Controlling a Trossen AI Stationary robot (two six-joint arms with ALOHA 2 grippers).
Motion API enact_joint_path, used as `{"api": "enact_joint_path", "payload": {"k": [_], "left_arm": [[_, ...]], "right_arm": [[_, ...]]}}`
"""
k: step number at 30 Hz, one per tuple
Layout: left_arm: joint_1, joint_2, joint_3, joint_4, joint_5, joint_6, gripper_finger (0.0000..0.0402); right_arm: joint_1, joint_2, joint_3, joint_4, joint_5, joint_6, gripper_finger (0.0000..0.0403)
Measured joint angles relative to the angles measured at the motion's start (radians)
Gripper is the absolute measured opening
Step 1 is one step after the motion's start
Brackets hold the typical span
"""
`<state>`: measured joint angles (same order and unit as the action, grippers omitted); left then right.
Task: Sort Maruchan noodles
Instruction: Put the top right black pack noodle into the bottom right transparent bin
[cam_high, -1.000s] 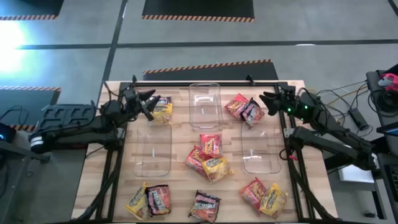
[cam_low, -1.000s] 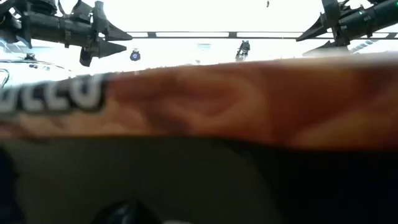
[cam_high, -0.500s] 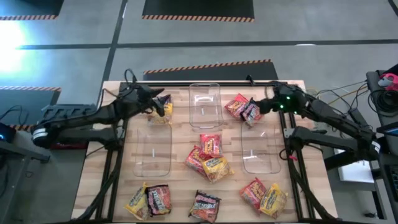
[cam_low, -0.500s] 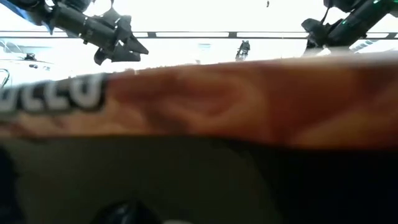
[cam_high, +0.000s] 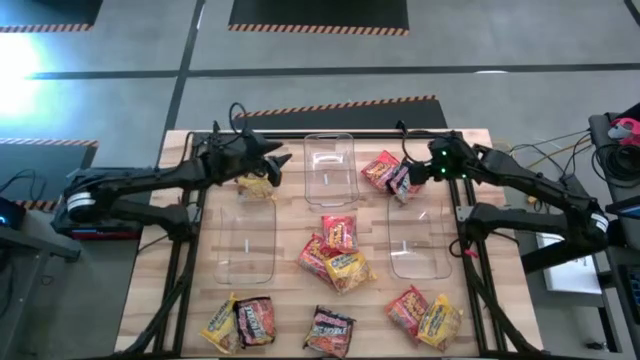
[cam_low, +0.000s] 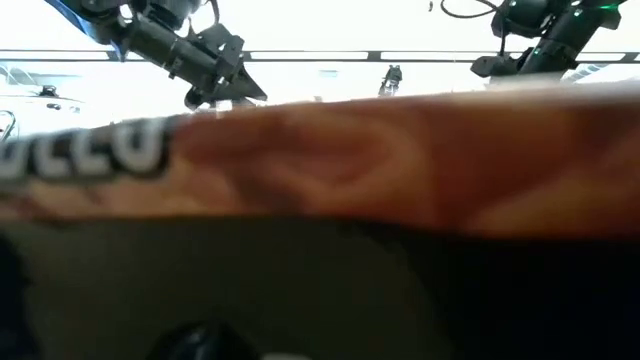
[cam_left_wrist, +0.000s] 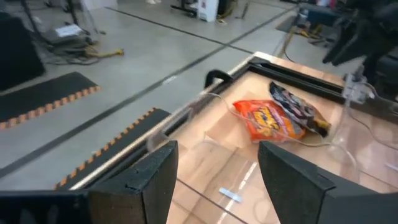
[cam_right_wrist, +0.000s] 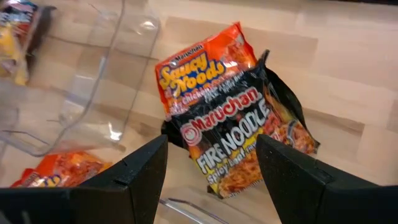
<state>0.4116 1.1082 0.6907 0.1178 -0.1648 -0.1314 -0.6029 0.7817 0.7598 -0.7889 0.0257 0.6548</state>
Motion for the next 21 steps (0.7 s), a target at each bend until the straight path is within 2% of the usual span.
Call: {"api": "enact_joint_path", "payload": {"k": [13,21], "left_arm": [[0.011,0.192,0.133,0.023,0.155,0.062,0.0206],[0.015,0.29,0.193,0.037,0.215,0.082,0.0206]], "right_arm": [[0.0,0.136,0.094,-0.201,-0.007,-0.038,0.0233],[0.0,0.227,0.178,-0.246,-0.007,-0.053,0.0233]]}}
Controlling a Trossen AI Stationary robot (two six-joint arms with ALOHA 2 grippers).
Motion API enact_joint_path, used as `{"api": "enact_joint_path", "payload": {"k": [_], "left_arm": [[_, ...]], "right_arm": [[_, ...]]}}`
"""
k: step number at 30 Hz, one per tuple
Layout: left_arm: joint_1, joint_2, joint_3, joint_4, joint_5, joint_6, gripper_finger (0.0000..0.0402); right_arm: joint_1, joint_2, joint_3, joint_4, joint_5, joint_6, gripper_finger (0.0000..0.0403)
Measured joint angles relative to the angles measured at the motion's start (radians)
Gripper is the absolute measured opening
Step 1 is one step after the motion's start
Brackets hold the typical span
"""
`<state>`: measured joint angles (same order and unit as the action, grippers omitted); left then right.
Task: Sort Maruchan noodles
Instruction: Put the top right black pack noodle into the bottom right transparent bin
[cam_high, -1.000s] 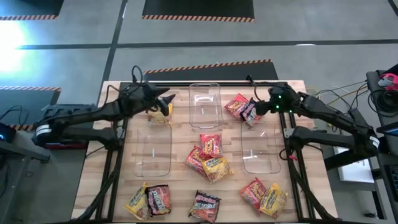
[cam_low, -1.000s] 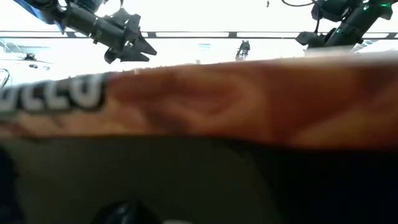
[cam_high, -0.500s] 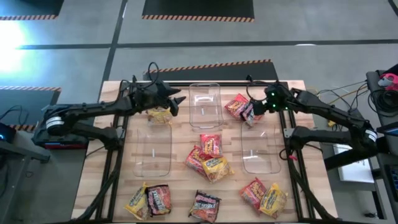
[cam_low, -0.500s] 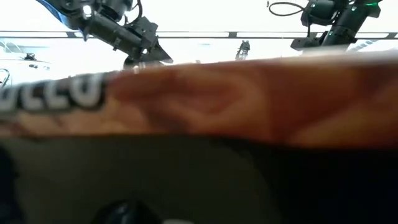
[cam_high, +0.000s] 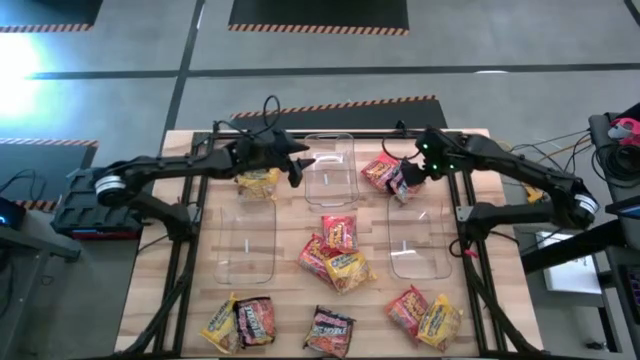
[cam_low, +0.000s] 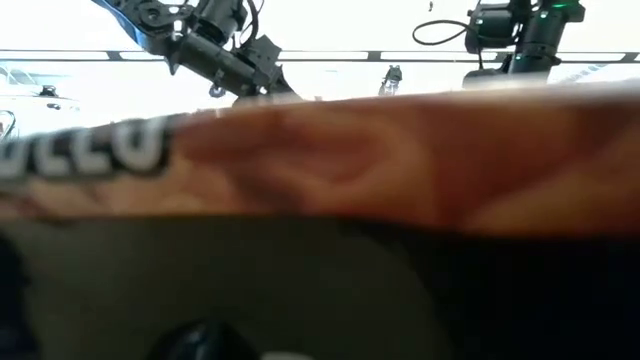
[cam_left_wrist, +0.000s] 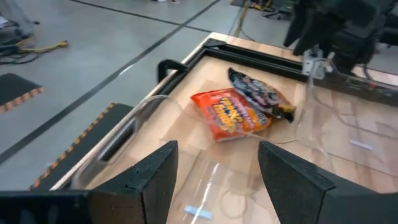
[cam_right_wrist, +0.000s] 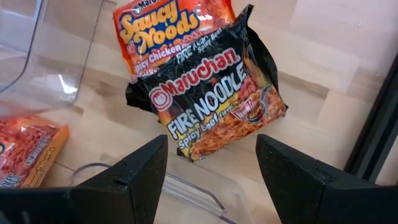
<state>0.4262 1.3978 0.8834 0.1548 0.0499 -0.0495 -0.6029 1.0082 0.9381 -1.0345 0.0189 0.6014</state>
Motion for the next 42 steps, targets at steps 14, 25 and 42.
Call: {"api": "enact_joint_path", "payload": {"k": [14,25,42], "left_arm": [[0.011,0.154,0.104,0.025,0.152,0.02,0.0206],[0.013,0.142,0.104,0.012,0.152,0.026,0.0206],[0.052,0.094,0.102,-0.125,0.152,0.12,0.0206]], "right_arm": [[0.0,0.167,0.072,-0.168,0.011,-0.045,0.0217],[0.0,0.191,0.072,-0.062,0.057,0.013,0.0207],[-0.013,0.3,0.183,0.084,-0.167,-0.336,0.0236]]}}
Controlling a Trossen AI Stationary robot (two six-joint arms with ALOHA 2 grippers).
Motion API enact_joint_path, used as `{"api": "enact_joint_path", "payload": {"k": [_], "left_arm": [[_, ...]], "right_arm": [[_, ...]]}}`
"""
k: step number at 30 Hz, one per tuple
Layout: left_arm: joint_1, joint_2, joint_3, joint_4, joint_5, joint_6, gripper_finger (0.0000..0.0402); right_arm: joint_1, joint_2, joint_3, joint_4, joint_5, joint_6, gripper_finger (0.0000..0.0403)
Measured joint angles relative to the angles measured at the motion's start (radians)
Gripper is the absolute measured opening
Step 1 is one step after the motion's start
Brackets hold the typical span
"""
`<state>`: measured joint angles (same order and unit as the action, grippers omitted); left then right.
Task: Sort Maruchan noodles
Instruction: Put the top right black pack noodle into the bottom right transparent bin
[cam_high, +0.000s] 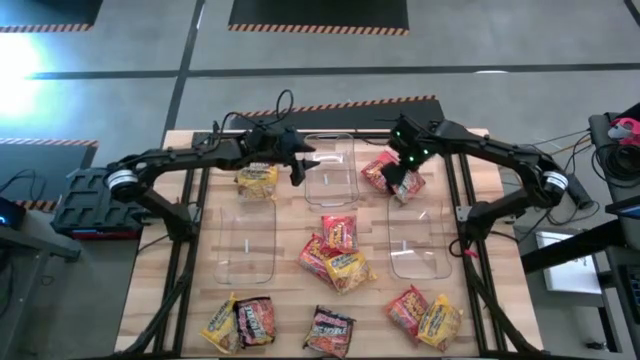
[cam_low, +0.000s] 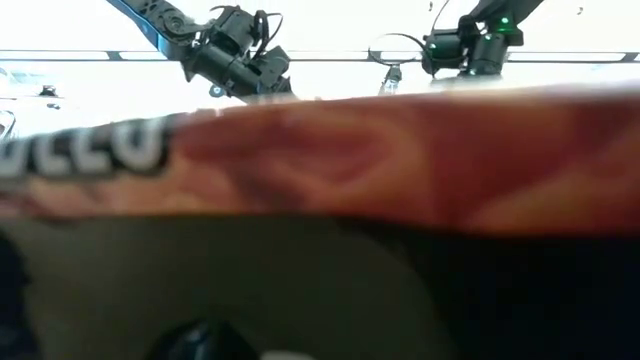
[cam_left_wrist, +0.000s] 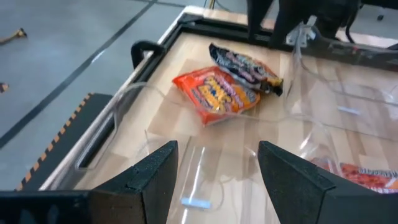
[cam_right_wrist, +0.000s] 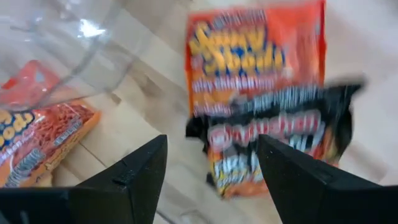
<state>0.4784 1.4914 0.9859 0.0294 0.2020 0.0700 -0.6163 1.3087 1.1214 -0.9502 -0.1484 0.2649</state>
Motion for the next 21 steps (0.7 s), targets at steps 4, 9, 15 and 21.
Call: {"api": "enact_joint_path", "payload": {"k": [4,9,15,21], "left_arm": [[-0.001,-0.012,0.0,-0.004,0.001,-0.013,0.0206],[-0.001,-0.035,0.0,-0.018,0.0,-0.033,0.0206],[-0.001,-0.056,0.0,-0.038,0.0,-0.037,0.0206],[0.0,-0.059,0.0,-0.025,-0.007,-0.035,0.0206]], "right_arm": [[0.001,0.061,0.108,-0.07,0.043,-0.261,0.0231],[0.0,0.142,0.207,-0.169,0.196,-0.613,0.0231],[0.0,0.234,0.235,-0.238,0.207,-0.912,0.0232],[-0.021,0.334,0.229,-0.248,0.281,-1.076,0.0233]]}}
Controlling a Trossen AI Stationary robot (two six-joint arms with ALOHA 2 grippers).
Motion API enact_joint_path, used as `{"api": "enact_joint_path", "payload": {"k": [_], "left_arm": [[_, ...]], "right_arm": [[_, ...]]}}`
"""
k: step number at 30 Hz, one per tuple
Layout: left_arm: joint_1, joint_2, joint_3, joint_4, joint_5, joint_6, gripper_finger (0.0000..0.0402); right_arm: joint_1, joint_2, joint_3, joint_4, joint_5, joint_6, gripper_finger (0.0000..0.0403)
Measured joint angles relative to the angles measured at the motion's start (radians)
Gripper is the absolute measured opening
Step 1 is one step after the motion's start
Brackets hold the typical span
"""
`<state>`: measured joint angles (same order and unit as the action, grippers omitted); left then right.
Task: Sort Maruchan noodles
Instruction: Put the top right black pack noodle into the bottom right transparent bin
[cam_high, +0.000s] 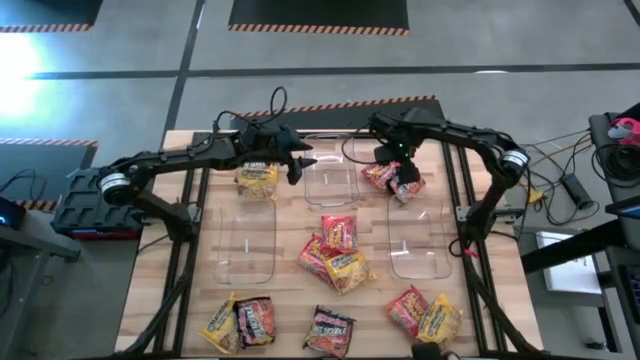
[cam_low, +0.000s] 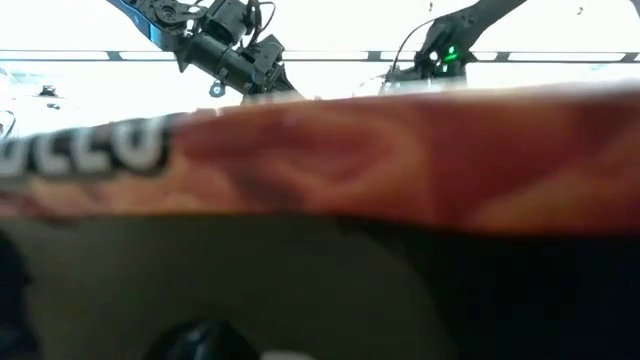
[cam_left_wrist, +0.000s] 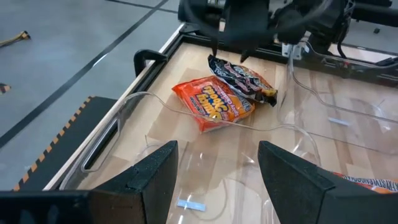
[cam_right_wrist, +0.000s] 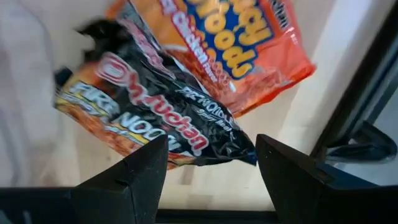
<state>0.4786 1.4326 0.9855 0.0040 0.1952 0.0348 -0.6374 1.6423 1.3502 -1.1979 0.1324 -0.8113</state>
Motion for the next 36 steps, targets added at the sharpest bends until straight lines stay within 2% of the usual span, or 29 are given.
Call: {"api": "enact_joint_path", "payload": {"k": [8,19,28,36], "left_arm": [[0.006,-0.002,0.0,0.0,-0.002,0.008,0.0206],[0.049,-0.002,0.0,0.004,-0.003,0.016,0.0206],[0.066,-0.002,0.0,0.003,-0.003,0.037,0.0206],[0.077,-0.002,0.0,0.003,-0.003,0.062,0.0206]], "right_arm": [[-0.036,0.091,-0.002,-0.003,0.0,-0.102,0.0221],[-0.04,0.103,-0.002,0.006,-0.005,-0.197,0.0206],[-0.04,0.14,-0.02,-0.004,-0.013,-0.203,0.0205],[-0.04,0.142,-0.023,-0.013,-0.081,-0.201,0.0202]]}}
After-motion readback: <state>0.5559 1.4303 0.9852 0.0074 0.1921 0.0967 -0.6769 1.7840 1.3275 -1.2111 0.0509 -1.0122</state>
